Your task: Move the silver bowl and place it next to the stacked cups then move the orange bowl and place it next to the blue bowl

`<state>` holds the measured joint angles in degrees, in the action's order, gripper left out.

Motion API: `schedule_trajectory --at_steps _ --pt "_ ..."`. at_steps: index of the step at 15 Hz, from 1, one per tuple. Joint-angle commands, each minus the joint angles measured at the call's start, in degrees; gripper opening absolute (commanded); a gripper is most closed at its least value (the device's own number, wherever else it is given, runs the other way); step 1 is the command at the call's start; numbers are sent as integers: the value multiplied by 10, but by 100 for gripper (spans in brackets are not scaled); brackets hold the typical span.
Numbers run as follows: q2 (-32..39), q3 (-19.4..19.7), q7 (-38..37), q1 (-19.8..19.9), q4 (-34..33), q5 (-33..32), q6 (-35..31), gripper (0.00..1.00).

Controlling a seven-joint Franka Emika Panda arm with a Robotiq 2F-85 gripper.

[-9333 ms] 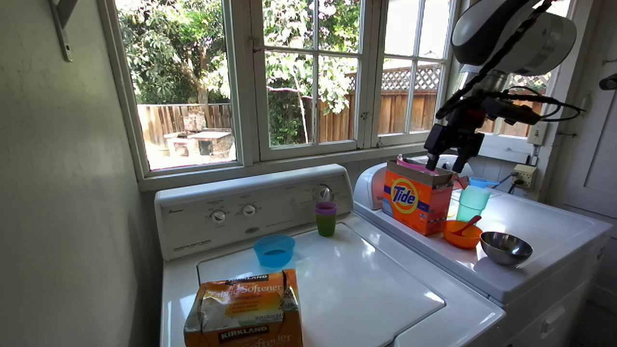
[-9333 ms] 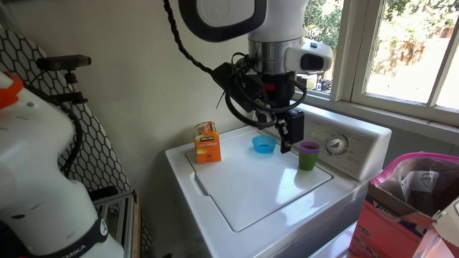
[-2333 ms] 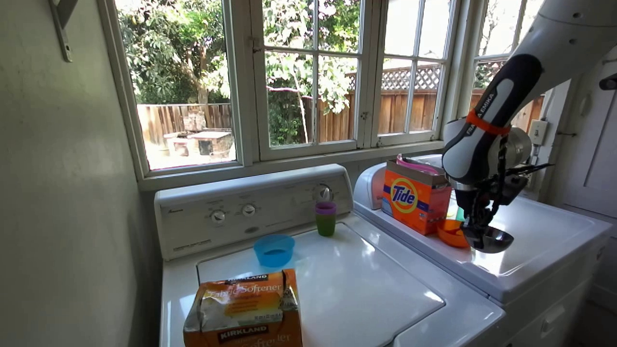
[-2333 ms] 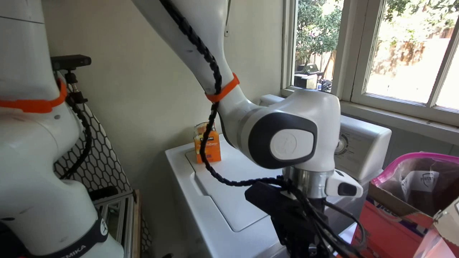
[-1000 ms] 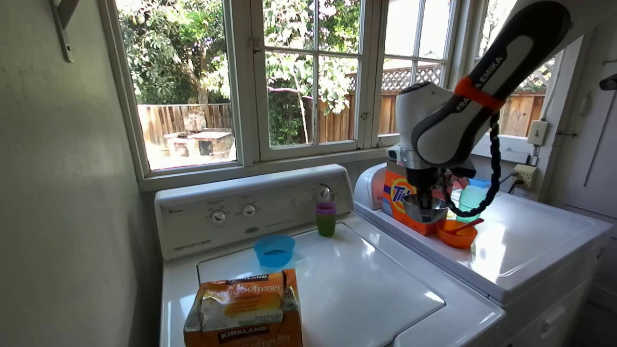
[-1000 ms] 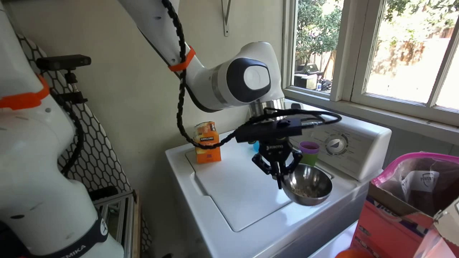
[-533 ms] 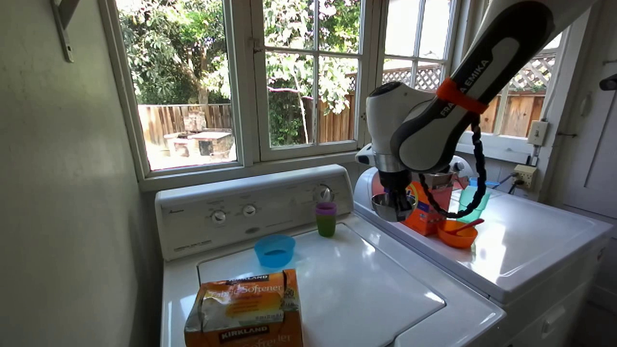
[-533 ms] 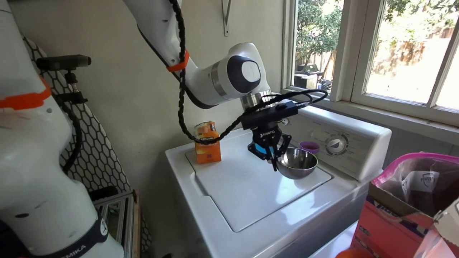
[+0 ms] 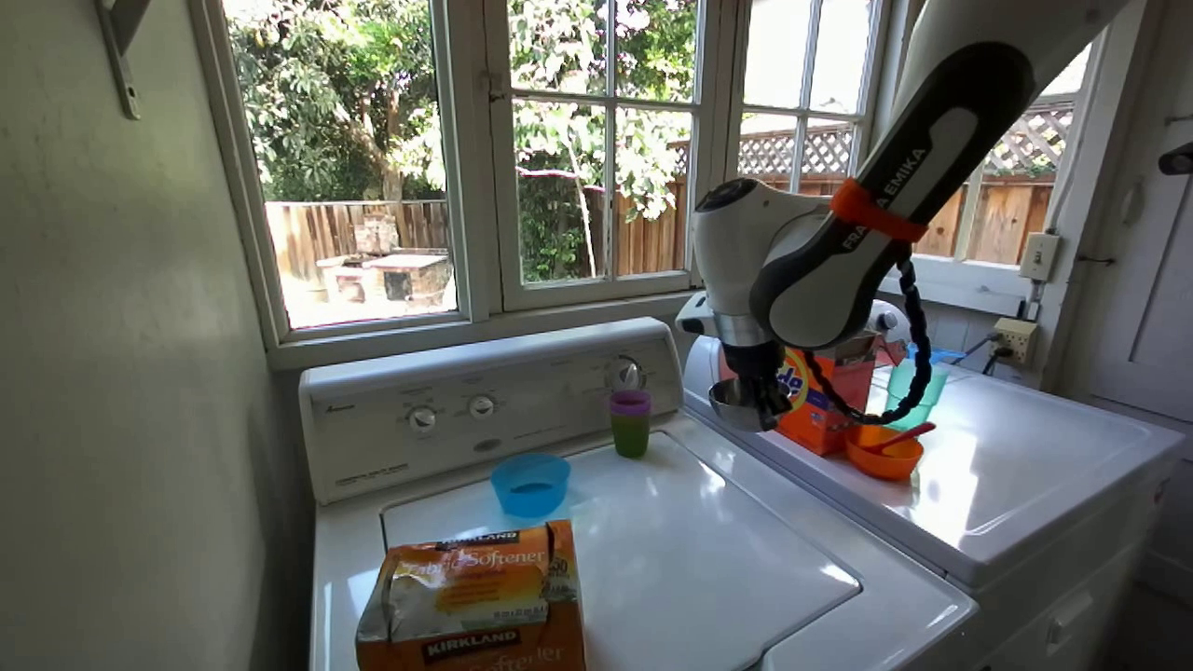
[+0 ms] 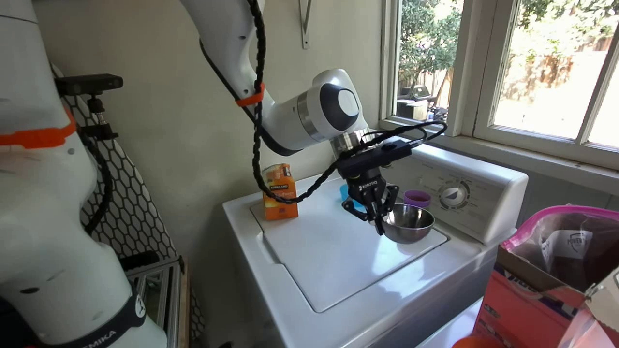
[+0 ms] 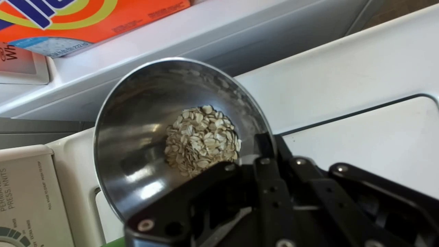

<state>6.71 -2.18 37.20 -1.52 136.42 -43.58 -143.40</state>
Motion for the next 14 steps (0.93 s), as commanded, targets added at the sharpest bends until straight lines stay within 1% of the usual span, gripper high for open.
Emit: schedule_trajectory --at_steps 1,6,10,14 --pt "17 -6 1 -6 -4 -26 -24 1" --pt "49 -13 -2 -7 0 -21 -94 1" --pt "83 -14 -15 -20 -11 -48 -75 1" --pt "104 -17 -57 -53 -35 -105 -29 1"
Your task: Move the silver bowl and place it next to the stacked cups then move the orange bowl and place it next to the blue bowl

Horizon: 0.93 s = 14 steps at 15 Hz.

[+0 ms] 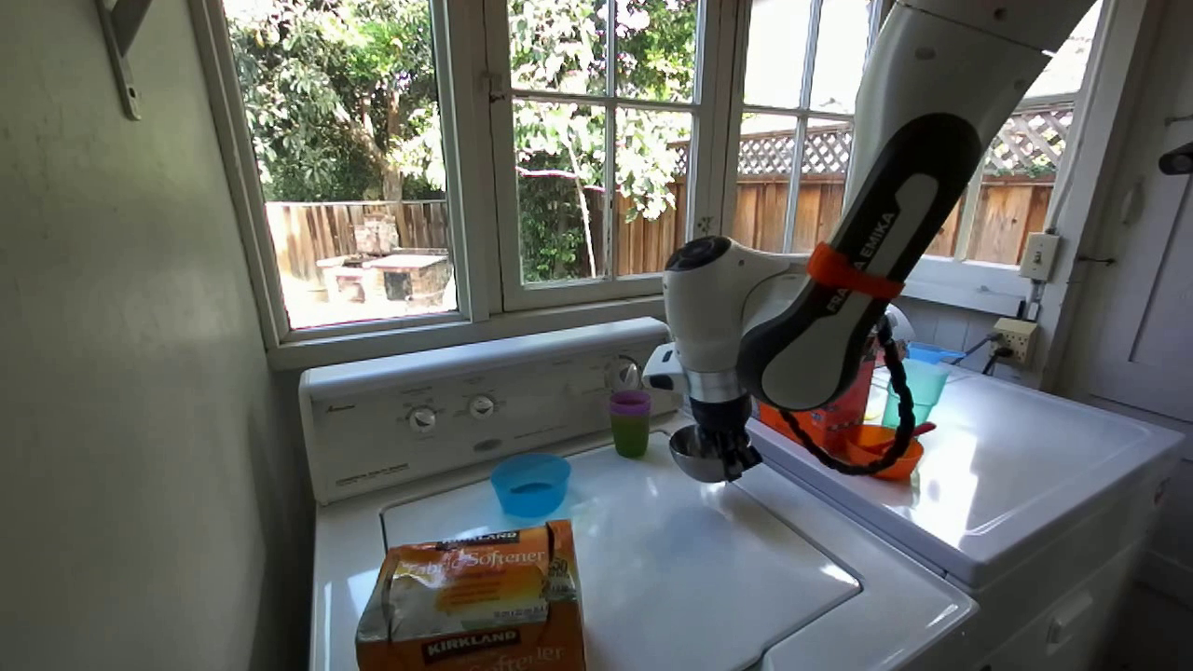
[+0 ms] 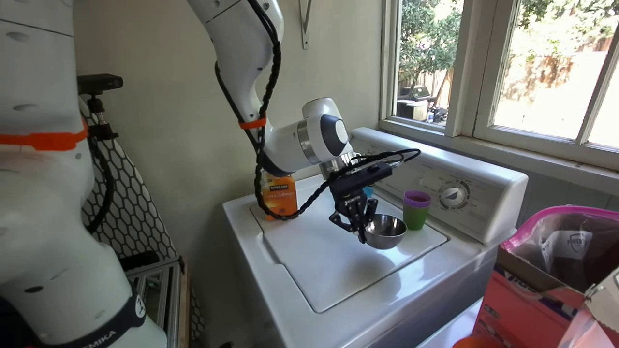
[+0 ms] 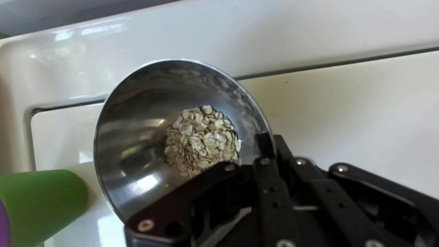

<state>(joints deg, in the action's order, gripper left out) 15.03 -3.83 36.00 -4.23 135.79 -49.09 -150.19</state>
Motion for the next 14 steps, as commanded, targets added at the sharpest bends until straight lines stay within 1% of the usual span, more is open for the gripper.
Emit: schedule_trajectory --at_steps 1,5,7,10,14 --pt "25 -3 -51 -30 -35 -57 46 1" --pt "56 -16 -59 -37 -68 -68 65 1" --pt "69 -18 -54 -33 -78 -69 50 1" --pt "86 -17 -55 -33 -91 -77 46 1" --pt "98 -15 -79 -33 -102 -85 36 1"
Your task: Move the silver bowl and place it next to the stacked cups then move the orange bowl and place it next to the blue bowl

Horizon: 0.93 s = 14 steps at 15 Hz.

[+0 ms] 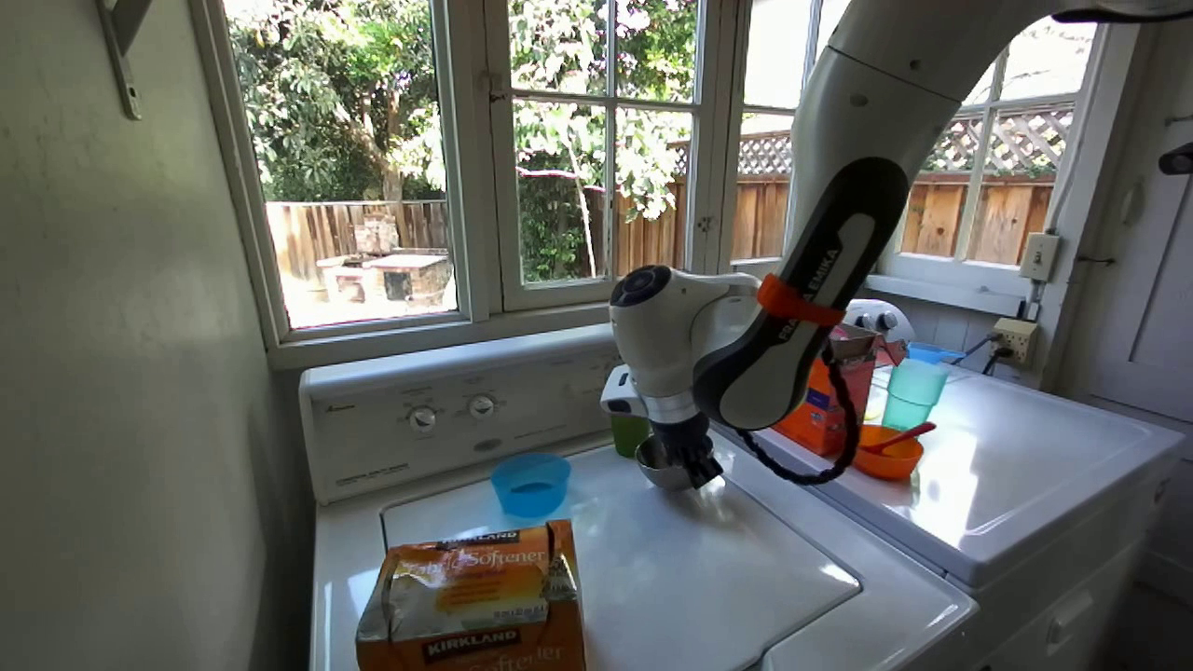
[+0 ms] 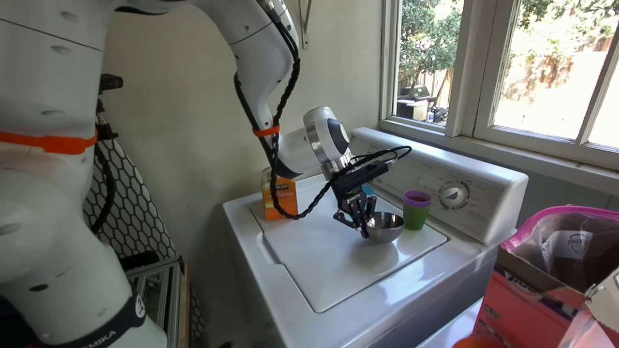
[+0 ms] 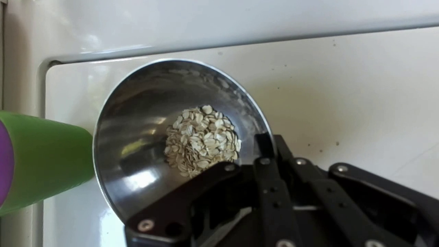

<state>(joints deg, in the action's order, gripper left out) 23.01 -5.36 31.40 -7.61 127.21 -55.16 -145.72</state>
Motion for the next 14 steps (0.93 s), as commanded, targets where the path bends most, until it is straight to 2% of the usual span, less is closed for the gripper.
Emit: schedule_trajectory --at_steps 1,4,5,6,7,14 --pt "21 0 -39 2 -18 -24 -10 1" --pt "27 -1 -46 3 -23 -22 -11 1" --pt "29 -1 -45 4 -24 -22 -12 30" --pt "30 -2 -46 4 -25 -21 -12 31" --pt "30 -2 -48 5 -25 -20 -13 36" --pt "28 -3 -45 4 -25 -20 -8 88"
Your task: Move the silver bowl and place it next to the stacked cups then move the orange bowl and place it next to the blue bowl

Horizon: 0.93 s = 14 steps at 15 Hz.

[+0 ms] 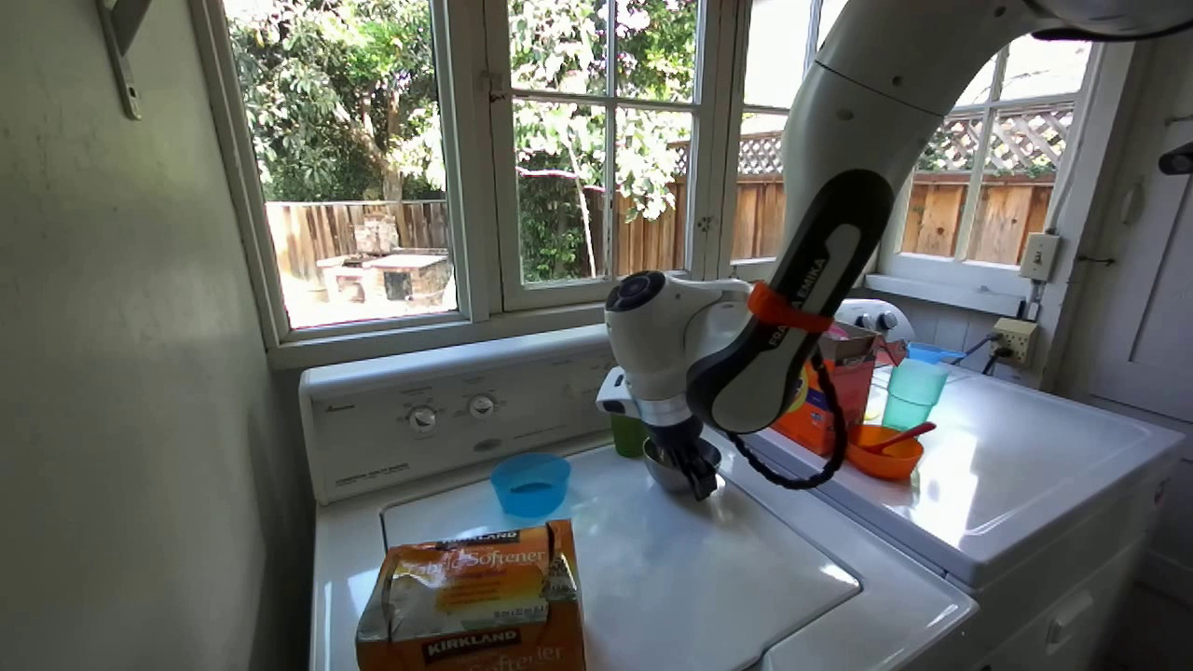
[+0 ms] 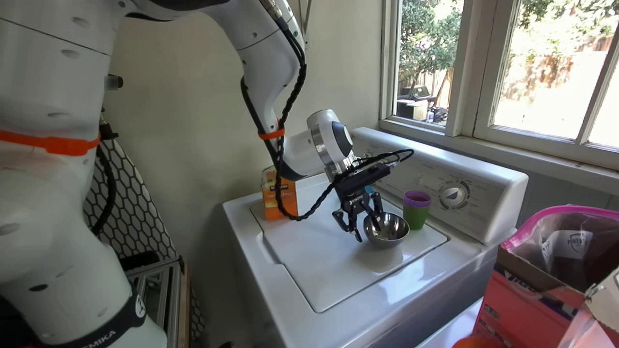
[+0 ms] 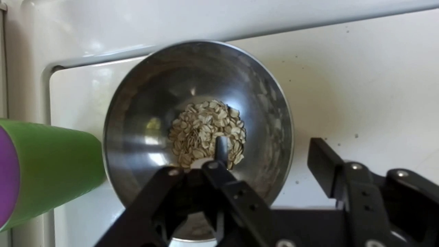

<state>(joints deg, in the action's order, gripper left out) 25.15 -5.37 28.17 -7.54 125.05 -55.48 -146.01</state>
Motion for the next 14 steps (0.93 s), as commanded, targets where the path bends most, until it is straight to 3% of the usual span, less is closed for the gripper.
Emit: schedule_trajectory --at_steps 1,3,7,14 --pt "-2 -3 -14 3 2 -14 -3 95" --pt "-31 -8 -17 3 26 6 24 100" --pt "-85 -4 -94 5 71 46 74 100" --pt "-147 13 -162 35 145 147 129 100"
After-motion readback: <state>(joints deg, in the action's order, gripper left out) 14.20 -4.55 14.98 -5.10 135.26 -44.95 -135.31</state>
